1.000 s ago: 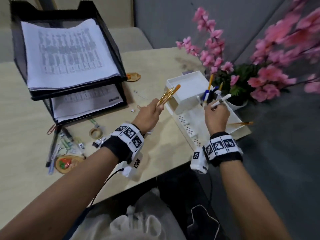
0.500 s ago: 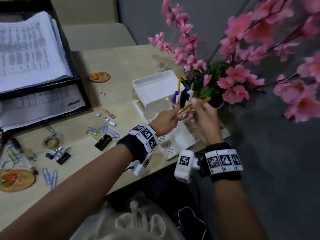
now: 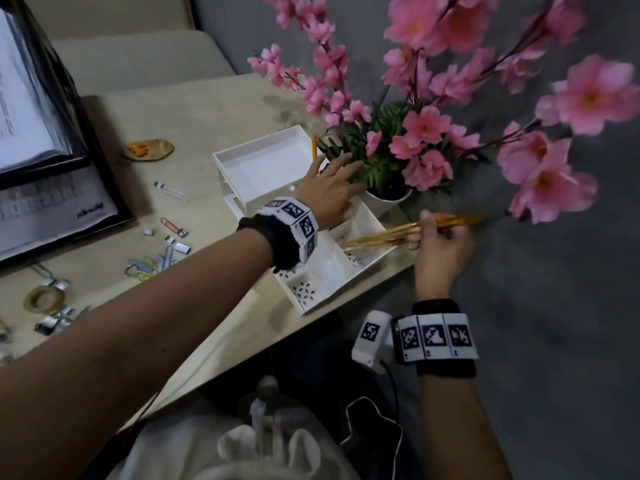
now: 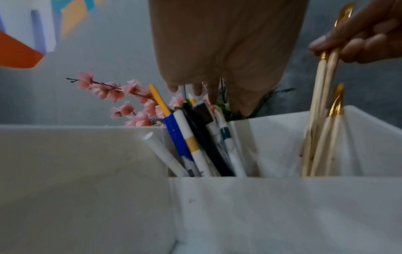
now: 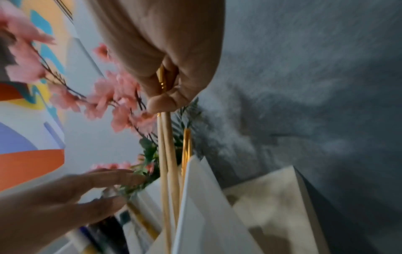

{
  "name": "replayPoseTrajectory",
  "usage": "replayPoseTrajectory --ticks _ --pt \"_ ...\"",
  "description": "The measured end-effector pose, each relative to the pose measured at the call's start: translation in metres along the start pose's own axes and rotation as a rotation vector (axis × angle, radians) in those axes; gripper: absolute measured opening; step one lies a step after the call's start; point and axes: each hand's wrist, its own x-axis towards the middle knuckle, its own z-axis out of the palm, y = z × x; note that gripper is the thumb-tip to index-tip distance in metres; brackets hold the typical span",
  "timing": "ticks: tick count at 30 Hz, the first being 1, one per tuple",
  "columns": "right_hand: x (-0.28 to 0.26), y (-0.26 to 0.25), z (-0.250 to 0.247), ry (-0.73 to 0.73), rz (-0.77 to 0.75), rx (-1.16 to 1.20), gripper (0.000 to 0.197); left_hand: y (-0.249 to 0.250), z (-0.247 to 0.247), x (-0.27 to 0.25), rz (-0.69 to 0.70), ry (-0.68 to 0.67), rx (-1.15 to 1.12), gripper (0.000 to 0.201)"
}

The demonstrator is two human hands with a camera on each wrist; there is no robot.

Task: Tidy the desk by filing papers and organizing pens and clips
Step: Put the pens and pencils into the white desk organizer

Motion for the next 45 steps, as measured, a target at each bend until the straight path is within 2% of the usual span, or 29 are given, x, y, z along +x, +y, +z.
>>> replayPoseTrajectory --ticks 2,8,11,15,18,21,23,28,31,33,36,40,42,44,45 --pt "-0.005 0.008 0.011 -0.04 0.019 -0.009 0.01 -0.008 0.003 0.002 -0.013 -0.021 0.055 0.048" --pt "-0.009 0.019 0.025 -0.139 0.087 -0.008 0.021 -0.019 0.012 -0.01 -0.051 -0.023 0.024 0.054" --pt "-0.005 0.017 0.024 -0.045 0.083 -0.025 0.018 -0.023 0.01 -0.016 -0.065 -0.025 -0.034 0.06" --pt "-0.016 0.005 0.03 0.124 -0.1 -0.155 0.02 -0.034 -0.005 -0.038 -0.105 0.072 -0.144 0.061" --pt "-0.042 -0.004 0.045 0.1 -0.231 -0.186 0.02 -0.051 -0.015 -0.074 -0.155 0.167 -0.267 0.051" --pt "-0.081 -0.007 0.076 -0.046 -0.297 -0.162 0.016 -0.077 -0.014 -0.125 -0.258 0.186 -0.409 0.036" --pt "-0.115 -0.007 0.103 -0.203 -0.307 -0.171 0.015 -0.095 -0.009 -0.166 -0.356 0.161 -0.491 0.029" --pt "-0.216 -0.005 0.167 -0.734 -0.359 -0.307 0.016 -0.138 0.006 -0.266 -0.588 0.063 -0.49 0.026" --pt "-0.274 0.002 0.198 -1.065 -0.432 -0.48 0.015 -0.166 0.01 -0.326 -0.745 0.094 -0.502 0.025" --pt "-0.312 0.007 0.214 -1.216 -0.526 -0.645 0.014 -0.183 0.013 -0.364 -0.85 0.122 -0.516 0.024" --pt "-0.358 0.013 0.233 -1.317 -0.559 -0.816 0.019 -0.201 0.017 -0.413 -1.005 0.134 -0.546 0.026" --pt "-0.387 0.014 0.251 -1.293 -0.488 -0.967 0.027 -0.214 0.025 -0.459 -1.131 0.153 -0.637 0.025" --pt "-0.39 0.014 0.251 -1.282 -0.453 -0.987 0.024 -0.219 0.029 -0.472 -1.169 0.173 -0.697 0.024" --pt "-0.388 0.013 0.247 -1.279 -0.43 -0.982 0.009 -0.225 0.033 -0.476 -1.198 0.246 -0.805 0.022" --pt "-0.386 0.012 0.244 -1.276 -0.407 -0.948 0.009 -0.227 0.033 -0.476 -1.214 0.287 -0.892 0.02"
